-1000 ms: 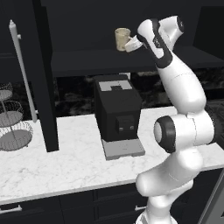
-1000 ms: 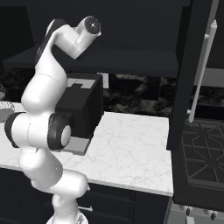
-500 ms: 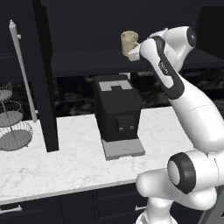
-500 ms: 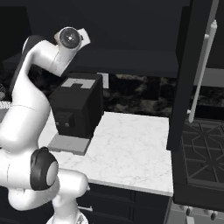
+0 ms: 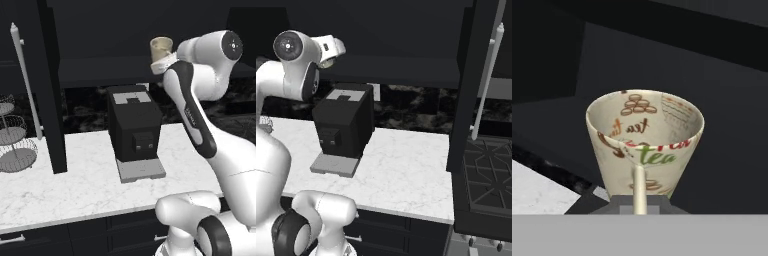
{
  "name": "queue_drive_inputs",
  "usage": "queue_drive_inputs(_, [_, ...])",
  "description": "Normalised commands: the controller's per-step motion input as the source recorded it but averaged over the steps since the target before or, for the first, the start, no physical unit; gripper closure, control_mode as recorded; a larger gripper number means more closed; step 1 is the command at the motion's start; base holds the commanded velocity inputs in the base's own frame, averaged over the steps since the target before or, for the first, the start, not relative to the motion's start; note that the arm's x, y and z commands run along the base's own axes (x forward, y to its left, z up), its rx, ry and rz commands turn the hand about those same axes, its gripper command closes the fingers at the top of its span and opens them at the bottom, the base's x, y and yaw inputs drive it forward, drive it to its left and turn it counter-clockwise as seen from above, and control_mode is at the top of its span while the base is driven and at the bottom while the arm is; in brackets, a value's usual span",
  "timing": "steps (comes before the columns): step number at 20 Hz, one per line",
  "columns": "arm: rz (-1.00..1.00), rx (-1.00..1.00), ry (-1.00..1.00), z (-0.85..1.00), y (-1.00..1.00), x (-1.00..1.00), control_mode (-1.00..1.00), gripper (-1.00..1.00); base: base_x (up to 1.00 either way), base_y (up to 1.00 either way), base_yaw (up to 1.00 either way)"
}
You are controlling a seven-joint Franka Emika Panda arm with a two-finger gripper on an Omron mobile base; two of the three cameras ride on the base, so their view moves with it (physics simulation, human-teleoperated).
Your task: Gather all objects into one cabinet and sort the glasses and bowls to opposite sides.
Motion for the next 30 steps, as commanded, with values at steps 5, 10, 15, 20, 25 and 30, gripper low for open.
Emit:
queue_drive_inputs(5, [-0.30, 0.09, 0.00, 0.02, -0.09, -1.00, -1.00, 1.00, 0.00, 0.00, 0.00])
queue_drive_inputs(10, [-0.05, 0.05, 0.00, 0.05, -0.19, -1.00, -1.00, 1.00, 0.00, 0.00, 0.00])
queue_drive_inputs(15, [0.01, 0.08, 0.00, 0.08, -0.21, -0.81, -1.00, 1.00, 0.00, 0.00, 0.00])
queue_drive_inputs(20, [0.03, 0.02, 0.00, 0.04, -0.05, -0.55, -1.00, 1.00, 0.00, 0.00, 0.00])
queue_drive_inputs(25, [0.00, 0.00, 0.02, 0.09, -0.01, -0.32, -1.00, 1.00, 0.00, 0.00, 0.00])
queue_drive_inputs(30, [0.00, 0.00, 0.00, 0.00, -0.01, 0.00, -1.00, 1.00, 0.00, 0.00, 0.00])
